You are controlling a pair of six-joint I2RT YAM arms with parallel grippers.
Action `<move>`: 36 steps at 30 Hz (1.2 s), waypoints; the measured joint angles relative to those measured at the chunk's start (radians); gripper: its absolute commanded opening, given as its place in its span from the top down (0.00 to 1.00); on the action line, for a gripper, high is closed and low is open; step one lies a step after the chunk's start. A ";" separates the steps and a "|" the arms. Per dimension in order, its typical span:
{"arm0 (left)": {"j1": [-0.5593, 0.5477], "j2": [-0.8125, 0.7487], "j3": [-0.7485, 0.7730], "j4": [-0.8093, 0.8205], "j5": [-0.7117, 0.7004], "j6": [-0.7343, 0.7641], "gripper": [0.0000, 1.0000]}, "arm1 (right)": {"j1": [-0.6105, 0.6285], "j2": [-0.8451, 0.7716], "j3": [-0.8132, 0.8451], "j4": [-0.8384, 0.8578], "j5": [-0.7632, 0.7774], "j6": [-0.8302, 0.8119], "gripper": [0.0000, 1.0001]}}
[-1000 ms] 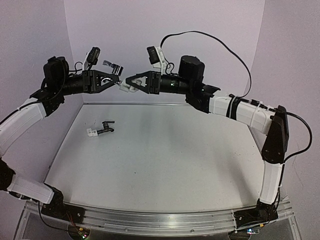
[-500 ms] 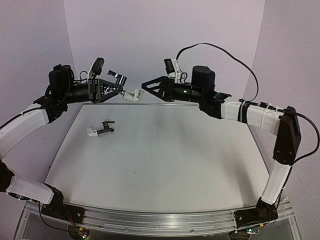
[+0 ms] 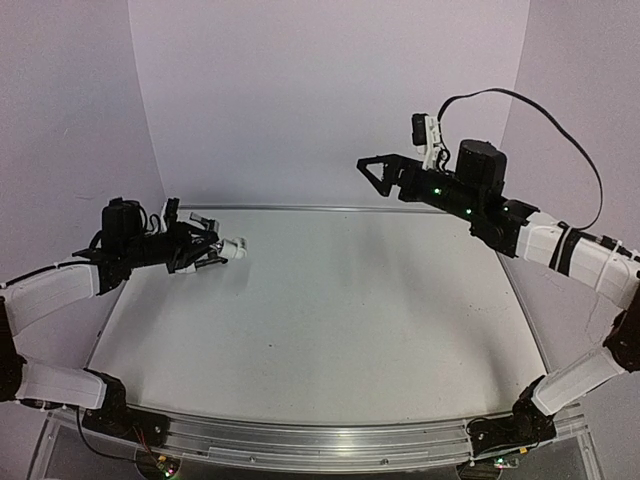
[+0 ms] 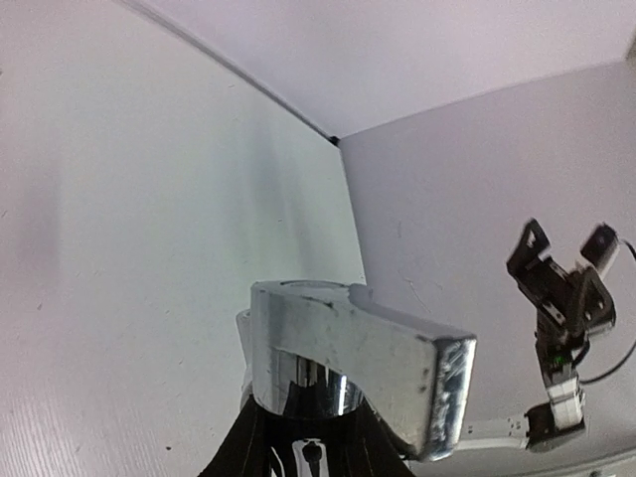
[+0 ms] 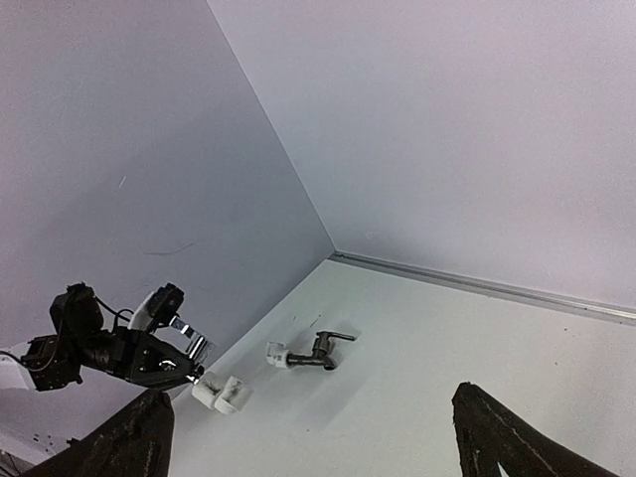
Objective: Install the water faucets
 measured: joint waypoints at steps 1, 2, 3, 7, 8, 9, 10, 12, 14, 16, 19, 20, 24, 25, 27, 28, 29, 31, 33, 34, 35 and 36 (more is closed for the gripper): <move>0.011 0.003 -0.034 0.011 -0.010 -0.022 1.00 | 0.001 -0.009 -0.012 -0.001 0.004 -0.009 0.02; 0.017 0.010 -0.061 0.024 -0.015 -0.044 1.00 | 0.000 -0.012 -0.022 -0.002 0.006 -0.016 0.02; 0.021 0.017 -0.084 0.042 -0.016 -0.061 1.00 | 0.000 -0.013 -0.031 -0.004 0.006 -0.022 0.02; 0.028 0.072 -0.148 0.126 -0.010 -0.113 1.00 | 0.000 -0.013 -0.058 -0.028 0.003 -0.033 0.02; 0.035 0.080 -0.169 0.155 -0.008 -0.124 1.00 | 0.000 -0.013 -0.062 -0.030 0.000 -0.034 0.02; 0.047 0.086 -0.192 0.185 -0.004 -0.138 1.00 | 0.000 -0.013 -0.066 -0.031 -0.001 -0.035 0.02; 0.061 0.095 -0.217 0.216 0.000 -0.155 1.00 | 0.000 -0.013 -0.069 -0.031 -0.003 -0.036 0.02; 0.092 0.123 -0.260 0.273 0.003 -0.185 1.00 | 0.000 -0.013 -0.076 -0.030 -0.005 -0.038 0.02; 0.112 0.157 -0.284 0.311 0.005 -0.206 1.00 | 0.000 -0.013 -0.083 -0.032 -0.008 -0.039 0.02; 0.125 0.183 -0.305 0.340 0.007 -0.222 1.00 | 0.000 -0.013 -0.089 -0.034 -0.012 -0.040 0.02; 0.135 0.239 -0.313 0.415 0.016 -0.230 1.00 | 0.000 -0.013 -0.096 -0.034 -0.019 -0.040 0.02; 0.140 0.264 -0.314 0.437 0.017 -0.231 1.00 | 0.000 -0.013 -0.098 -0.035 -0.021 -0.040 0.02; 0.166 0.362 -0.327 0.510 0.019 -0.244 1.00 | 0.000 -0.013 -0.101 -0.037 -0.026 -0.040 0.02; 0.170 0.382 -0.333 0.521 0.019 -0.247 1.00 | 0.000 -0.013 -0.102 -0.037 -0.026 -0.040 0.02; 0.175 0.418 -0.343 0.538 0.022 -0.249 1.00 | 0.000 -0.013 -0.105 -0.037 -0.027 -0.040 0.02; 0.177 0.438 -0.347 0.549 0.025 -0.251 0.99 | 0.000 -0.013 -0.108 -0.037 -0.027 -0.040 0.02; 0.177 0.456 -0.349 0.558 0.026 -0.253 0.98 | 0.000 -0.013 -0.109 -0.037 -0.028 -0.040 0.02; 0.178 0.484 -0.360 0.585 0.032 -0.265 0.95 | 0.000 -0.013 -0.111 -0.038 -0.029 -0.040 0.02; 0.181 0.496 -0.364 0.611 0.036 -0.274 0.89 | 0.000 -0.013 -0.111 -0.037 -0.030 -0.040 0.02; 0.182 0.500 -0.366 0.623 0.036 -0.275 0.85 | 0.000 -0.013 -0.111 -0.037 -0.030 -0.040 0.02; 0.184 0.504 -0.370 0.634 0.037 -0.278 0.80 | 0.000 -0.013 -0.111 -0.037 -0.030 -0.040 0.02; 0.187 0.508 -0.373 0.645 0.037 -0.281 0.75 | 0.000 -0.013 -0.111 -0.037 -0.030 -0.040 0.02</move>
